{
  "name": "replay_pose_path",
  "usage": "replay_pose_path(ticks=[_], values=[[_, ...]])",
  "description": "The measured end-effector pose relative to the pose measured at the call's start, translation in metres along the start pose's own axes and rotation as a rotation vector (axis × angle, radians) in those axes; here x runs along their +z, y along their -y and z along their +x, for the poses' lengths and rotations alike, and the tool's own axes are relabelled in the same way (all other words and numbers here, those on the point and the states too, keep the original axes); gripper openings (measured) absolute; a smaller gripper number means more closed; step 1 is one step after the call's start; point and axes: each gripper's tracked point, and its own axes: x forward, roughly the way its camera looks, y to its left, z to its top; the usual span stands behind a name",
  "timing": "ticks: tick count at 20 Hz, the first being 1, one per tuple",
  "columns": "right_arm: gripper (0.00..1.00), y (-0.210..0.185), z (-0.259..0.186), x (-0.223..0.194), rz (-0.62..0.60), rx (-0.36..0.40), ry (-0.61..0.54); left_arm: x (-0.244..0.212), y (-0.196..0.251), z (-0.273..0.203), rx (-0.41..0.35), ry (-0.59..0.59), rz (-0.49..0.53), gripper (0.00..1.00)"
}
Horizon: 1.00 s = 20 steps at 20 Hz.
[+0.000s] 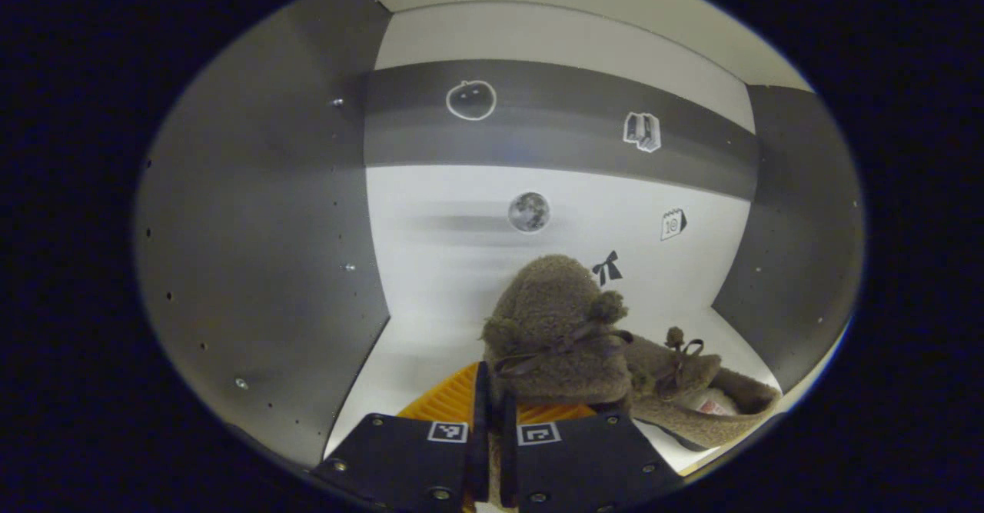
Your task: Grab one shoe with the right hand and put it into the shoe cabinet, grab the other shoe with the left hand and put it into the shoe cabinet; then close the right door with the right hand and the left door with the left hand.
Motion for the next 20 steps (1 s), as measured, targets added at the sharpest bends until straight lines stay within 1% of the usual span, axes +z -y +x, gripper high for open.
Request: replay_pose_path(ticks=[1,2,3,4,6,7,10,11,12,14,17,20], values=[[0.96,0.000,0.001,-0.001,-0.008,0.004,-0.002,-0.003,0.003,-0.003,-0.009,-0.011,0.005,0.09],[0.96,-0.002,0.003,-0.001,-0.015,0.008,-0.003,-0.008,0.008,-0.002,-0.034,-0.019,0.011,0.17],[0.92,-0.003,0.005,-0.001,-0.018,0.014,-0.003,-0.009,0.010,-0.008,-0.038,-0.017,0.022,0.16],[0.96,-0.005,0.008,0.000,-0.018,0.023,-0.004,-0.007,0.009,-0.012,-0.036,-0.007,0.034,0.43],[0.96,-0.012,0.013,0.002,-0.016,0.046,-0.004,-0.006,0.005,-0.024,-0.006,0.001,0.066,0.99],[0.96,-0.016,0.016,0.002,-0.016,0.061,-0.002,-0.003,0.007,-0.033,-0.007,0.010,0.072,0.95],[0.95,-0.032,0.027,0.006,-0.023,0.111,-0.001,0.013,0.016,-0.064,-0.025,0.068,0.080,0.94],[0.95,-0.039,0.029,0.008,-0.022,0.133,-0.001,0.018,0.020,-0.077,-0.031,0.088,0.091,0.99],[0.95,-0.047,0.031,0.011,-0.019,0.158,0.000,0.022,0.025,-0.091,-0.041,0.105,0.106,0.94],[0.95,-0.065,0.037,0.018,-0.021,0.211,0.008,0.033,0.035,-0.119,-0.047,0.163,0.126,0.95],[0.95,-0.089,0.045,0.036,-0.037,0.287,0.037,0.045,0.054,-0.165,-0.074,0.257,0.126,0.94],[0.95,-0.111,0.049,0.058,-0.042,0.363,0.073,0.050,0.069,-0.209,-0.097,0.348,0.137,0.99]])
